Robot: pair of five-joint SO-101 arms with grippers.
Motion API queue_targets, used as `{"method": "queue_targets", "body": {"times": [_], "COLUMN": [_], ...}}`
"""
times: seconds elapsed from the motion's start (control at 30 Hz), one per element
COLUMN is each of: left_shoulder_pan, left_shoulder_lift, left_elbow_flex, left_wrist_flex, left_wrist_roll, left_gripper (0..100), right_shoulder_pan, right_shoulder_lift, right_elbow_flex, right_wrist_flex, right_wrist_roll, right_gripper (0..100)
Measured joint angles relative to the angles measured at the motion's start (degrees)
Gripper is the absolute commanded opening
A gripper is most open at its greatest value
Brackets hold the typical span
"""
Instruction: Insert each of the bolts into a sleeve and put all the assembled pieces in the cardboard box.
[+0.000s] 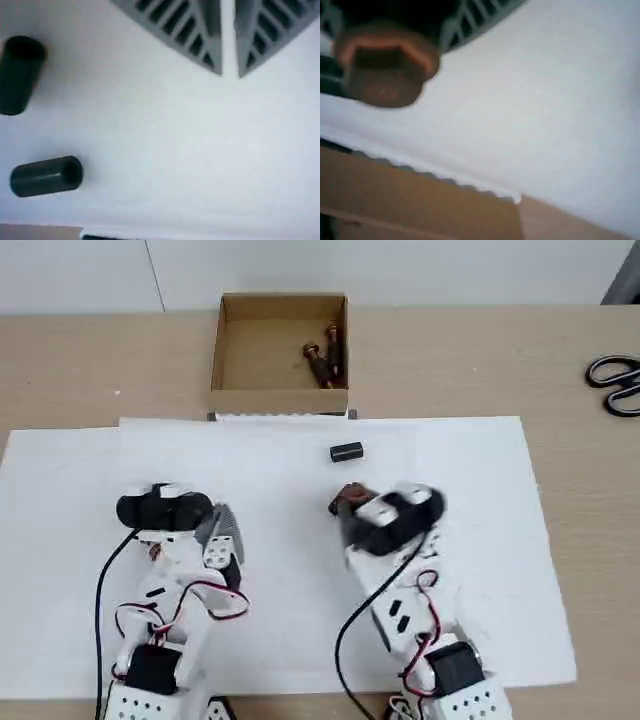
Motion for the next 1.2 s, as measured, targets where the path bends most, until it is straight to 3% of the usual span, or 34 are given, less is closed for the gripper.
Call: {"method": "queue_targets", "body": {"times": [0.13, 0.37, 0.73, 0.87, 1.2], "left_shoulder_pan": [-1.0, -1.1, -1.1, -1.1, -1.1], "left_shoulder_lift": [0.0, 0.0, 0.0, 0.0, 0.0], "left_elbow_flex": [0.2, 0.2, 0.2, 0.2, 0.2], "left_wrist_flex": [1.2, 5.9, 5.9, 5.9, 6.1], "left_wrist_roll": [-4.4, -8.6, -8.8, -8.8, -8.8], "left_gripper": [1, 1, 1, 1, 1], "right_shoulder_pan": [2.5, 2.8, 2.6, 3.3, 6.9], "right_shoulder_lift": [0.0, 5.6, 46.4, 63.9, 102.7], "right_elbow_flex": [-2.4, -14.0, -48.6, -60.0, -86.0], "right_wrist_flex": [4.7, 11.0, 11.0, 10.3, -4.5], "right_wrist_roll": [-5.0, -5.9, -6.3, -2.5, 12.0], "right_gripper": [0.3, 0.3, 0.3, 0.3, 0.3]}}
